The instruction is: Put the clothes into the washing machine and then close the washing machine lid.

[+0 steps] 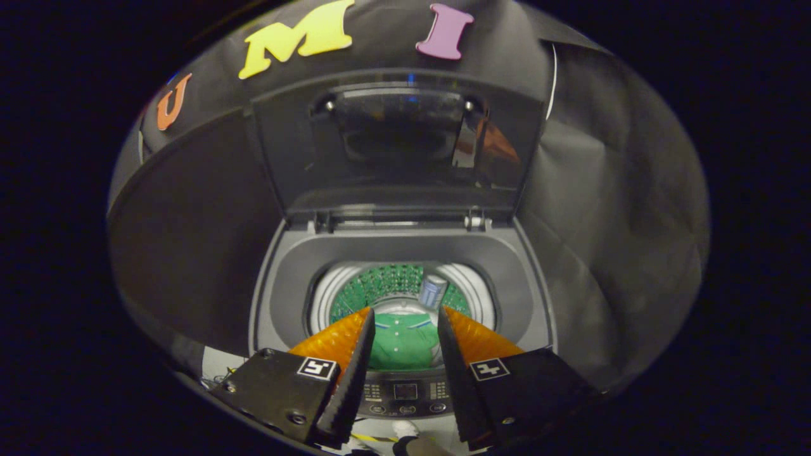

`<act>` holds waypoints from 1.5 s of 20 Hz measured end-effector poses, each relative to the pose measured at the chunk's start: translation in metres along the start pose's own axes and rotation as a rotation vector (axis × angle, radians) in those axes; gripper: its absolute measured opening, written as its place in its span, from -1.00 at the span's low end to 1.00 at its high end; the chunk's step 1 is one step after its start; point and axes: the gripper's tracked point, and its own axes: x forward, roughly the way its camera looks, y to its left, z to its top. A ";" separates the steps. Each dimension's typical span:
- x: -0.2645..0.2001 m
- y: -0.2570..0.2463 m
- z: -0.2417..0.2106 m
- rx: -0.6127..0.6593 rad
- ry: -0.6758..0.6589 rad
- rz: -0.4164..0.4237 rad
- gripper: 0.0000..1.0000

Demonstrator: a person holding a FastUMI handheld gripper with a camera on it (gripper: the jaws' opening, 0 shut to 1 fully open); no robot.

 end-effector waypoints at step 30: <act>0.048 0.022 0.273 0.009 -0.227 0.076 0.26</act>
